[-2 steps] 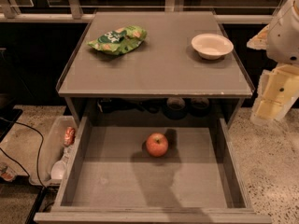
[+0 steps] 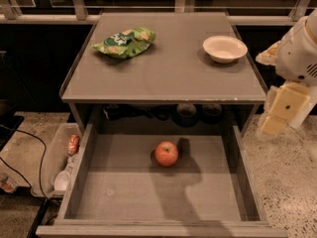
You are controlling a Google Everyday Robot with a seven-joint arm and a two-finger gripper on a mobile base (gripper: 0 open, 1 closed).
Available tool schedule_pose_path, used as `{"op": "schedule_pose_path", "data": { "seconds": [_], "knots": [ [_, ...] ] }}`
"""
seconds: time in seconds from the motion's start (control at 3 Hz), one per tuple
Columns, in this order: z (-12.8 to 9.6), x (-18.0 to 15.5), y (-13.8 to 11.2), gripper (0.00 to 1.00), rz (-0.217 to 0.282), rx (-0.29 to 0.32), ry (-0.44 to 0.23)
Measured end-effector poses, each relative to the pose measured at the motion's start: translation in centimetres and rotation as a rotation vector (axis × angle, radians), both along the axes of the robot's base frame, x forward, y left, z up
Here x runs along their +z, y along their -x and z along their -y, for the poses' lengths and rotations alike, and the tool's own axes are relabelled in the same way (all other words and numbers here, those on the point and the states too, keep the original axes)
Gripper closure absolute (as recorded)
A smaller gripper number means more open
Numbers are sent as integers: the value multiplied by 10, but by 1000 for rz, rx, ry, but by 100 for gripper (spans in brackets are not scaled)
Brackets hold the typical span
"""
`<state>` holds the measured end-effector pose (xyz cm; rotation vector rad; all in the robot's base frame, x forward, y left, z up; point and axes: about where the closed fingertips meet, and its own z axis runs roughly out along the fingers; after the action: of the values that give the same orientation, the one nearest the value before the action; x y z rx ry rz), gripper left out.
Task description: Pick apple from top drawer and place on counter
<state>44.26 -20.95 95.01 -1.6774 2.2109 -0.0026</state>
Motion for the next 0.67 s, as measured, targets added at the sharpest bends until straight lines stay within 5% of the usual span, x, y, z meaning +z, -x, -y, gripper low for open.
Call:
{"op": "schedule_pose_path", "data": {
  "seconds": [0.67],
  "knots": [
    [-32, -65, 6, 0, 2, 18, -194]
  ]
}}
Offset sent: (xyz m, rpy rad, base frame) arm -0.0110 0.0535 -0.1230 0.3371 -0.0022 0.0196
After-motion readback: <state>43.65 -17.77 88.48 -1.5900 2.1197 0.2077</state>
